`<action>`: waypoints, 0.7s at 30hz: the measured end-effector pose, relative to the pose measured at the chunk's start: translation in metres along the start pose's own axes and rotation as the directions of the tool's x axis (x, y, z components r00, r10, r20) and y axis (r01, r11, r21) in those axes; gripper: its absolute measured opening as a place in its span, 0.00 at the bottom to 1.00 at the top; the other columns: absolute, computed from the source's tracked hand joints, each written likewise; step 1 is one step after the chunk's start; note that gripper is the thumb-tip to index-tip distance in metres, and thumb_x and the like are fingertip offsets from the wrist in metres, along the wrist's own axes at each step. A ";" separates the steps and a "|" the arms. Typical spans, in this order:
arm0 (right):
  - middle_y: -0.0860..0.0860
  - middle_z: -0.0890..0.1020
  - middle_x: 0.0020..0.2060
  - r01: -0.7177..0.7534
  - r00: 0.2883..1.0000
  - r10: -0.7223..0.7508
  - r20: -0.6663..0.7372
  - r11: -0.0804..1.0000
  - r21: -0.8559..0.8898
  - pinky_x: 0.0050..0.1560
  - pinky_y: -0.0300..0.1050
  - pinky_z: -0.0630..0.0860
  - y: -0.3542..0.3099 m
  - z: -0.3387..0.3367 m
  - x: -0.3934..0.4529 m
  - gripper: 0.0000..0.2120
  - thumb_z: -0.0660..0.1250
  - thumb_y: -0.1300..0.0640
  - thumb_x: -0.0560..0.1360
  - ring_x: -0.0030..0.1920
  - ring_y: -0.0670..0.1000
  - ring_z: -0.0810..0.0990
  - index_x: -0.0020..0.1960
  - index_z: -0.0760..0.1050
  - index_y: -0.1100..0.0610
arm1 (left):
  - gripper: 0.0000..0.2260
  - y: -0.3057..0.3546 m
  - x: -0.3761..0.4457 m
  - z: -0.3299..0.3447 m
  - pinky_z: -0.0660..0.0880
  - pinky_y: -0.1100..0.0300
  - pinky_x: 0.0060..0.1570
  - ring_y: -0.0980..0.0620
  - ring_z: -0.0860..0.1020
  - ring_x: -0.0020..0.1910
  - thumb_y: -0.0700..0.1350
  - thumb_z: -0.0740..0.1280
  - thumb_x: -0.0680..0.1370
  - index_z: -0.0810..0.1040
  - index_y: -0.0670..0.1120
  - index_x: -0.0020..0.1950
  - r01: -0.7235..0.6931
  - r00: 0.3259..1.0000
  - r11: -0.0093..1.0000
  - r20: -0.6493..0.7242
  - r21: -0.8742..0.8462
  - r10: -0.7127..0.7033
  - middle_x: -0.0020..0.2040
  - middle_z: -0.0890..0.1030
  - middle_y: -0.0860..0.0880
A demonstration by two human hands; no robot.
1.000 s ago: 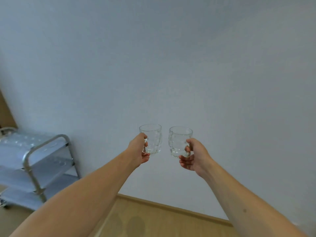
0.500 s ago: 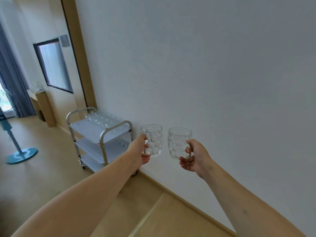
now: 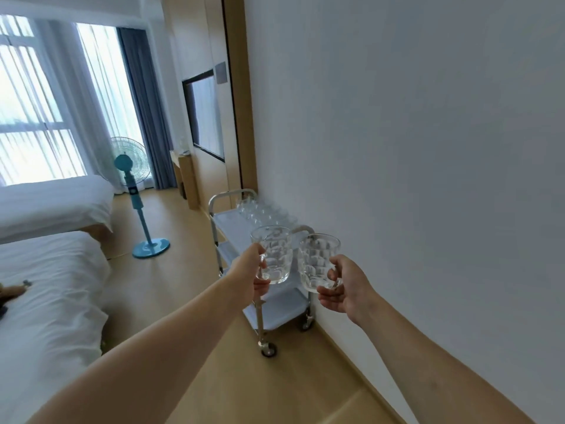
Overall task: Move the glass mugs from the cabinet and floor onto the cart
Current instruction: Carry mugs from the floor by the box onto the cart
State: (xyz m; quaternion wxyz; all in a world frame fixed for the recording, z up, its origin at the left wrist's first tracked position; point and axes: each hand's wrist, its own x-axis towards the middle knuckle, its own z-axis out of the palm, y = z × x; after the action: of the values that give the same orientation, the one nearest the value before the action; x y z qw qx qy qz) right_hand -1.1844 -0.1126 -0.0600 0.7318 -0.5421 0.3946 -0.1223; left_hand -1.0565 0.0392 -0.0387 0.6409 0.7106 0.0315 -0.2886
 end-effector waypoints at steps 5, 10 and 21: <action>0.61 0.81 0.37 -0.032 0.997 0.036 0.073 0.998 -0.056 0.43 0.48 0.79 -0.015 0.026 0.058 0.18 0.62 0.44 0.76 0.37 0.58 0.78 0.33 0.68 0.54 | 0.13 0.017 0.047 -0.009 0.79 0.52 0.50 0.43 0.79 0.42 0.53 0.64 0.75 0.75 0.43 0.44 0.012 0.997 1.000 -0.079 -0.027 -0.014 0.46 0.79 0.38; 0.60 0.80 0.33 -0.064 0.989 0.074 0.129 0.994 -0.084 0.40 0.47 0.78 -0.020 0.056 0.108 0.18 0.62 0.44 0.76 0.35 0.56 0.77 0.34 0.68 0.54 | 0.13 0.020 0.086 -0.024 0.79 0.53 0.47 0.43 0.78 0.41 0.54 0.64 0.74 0.74 0.44 0.43 0.042 0.987 0.997 -0.150 -0.065 -0.052 0.46 0.79 0.38; 0.60 0.81 0.39 -0.102 0.971 0.132 0.198 0.982 -0.156 0.46 0.50 0.80 -0.025 0.150 0.188 0.16 0.62 0.44 0.77 0.41 0.58 0.79 0.37 0.69 0.54 | 0.11 0.045 0.168 -0.079 0.77 0.55 0.40 0.45 0.76 0.37 0.51 0.62 0.77 0.73 0.43 0.44 0.089 0.971 0.984 -0.208 -0.157 -0.121 0.40 0.78 0.40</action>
State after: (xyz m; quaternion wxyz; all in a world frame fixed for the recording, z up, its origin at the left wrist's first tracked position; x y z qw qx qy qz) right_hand -0.9482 -0.1317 -0.1063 0.7335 -0.5793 0.3555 0.0074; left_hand -0.8690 0.0505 -0.0731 0.6678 0.6861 0.1599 -0.2402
